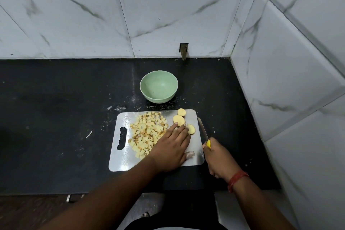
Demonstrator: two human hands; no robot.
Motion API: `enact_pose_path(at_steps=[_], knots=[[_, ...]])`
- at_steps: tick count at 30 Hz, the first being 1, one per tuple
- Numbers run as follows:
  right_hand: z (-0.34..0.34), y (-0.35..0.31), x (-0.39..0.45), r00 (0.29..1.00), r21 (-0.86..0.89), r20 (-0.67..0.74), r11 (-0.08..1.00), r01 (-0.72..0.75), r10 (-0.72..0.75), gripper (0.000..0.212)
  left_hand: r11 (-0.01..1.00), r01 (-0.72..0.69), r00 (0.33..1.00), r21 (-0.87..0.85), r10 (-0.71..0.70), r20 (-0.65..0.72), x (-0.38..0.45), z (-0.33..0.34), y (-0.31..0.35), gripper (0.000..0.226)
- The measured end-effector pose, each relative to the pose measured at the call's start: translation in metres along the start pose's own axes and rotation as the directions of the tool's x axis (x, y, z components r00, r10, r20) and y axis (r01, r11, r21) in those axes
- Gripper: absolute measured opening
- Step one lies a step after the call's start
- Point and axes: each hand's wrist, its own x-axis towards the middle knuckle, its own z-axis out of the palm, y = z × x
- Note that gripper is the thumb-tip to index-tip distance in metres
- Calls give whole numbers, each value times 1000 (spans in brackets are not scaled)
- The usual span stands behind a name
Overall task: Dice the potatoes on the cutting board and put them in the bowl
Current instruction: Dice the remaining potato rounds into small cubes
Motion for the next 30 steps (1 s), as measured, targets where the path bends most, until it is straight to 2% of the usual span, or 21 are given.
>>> enact_pose_path(at_steps=[5, 10, 15, 21, 25, 30], knots=[[2, -5, -2, 1000, -12, 21, 1000, -6, 6, 17, 1000, 15, 1000, 24, -15, 13, 7, 0, 6, 73], [4, -8, 3, 999, -36, 24, 998, -47, 47, 18, 1000, 1, 1000, 10, -1, -19, 6, 0, 8, 66], [5, -11, 6, 999, -25, 12, 999, -36, 37, 17, 992, -128, 986, -11, 126, -111, -6, 5, 9, 53], [6, -9, 3, 996, -68, 29, 994, -81, 84, 22, 998, -61, 997, -33, 60, -52, -14, 8, -6, 60], [7, -10, 2, 996, -72, 22, 994, -84, 86, 21, 997, -32, 997, -71, 28, -65, -9, 1, -4, 64], [10, -15, 3, 994, -133, 38, 987, -94, 100, 16, 997, 37, 999, -71, -34, 42, 5, 2, 2, 74]])
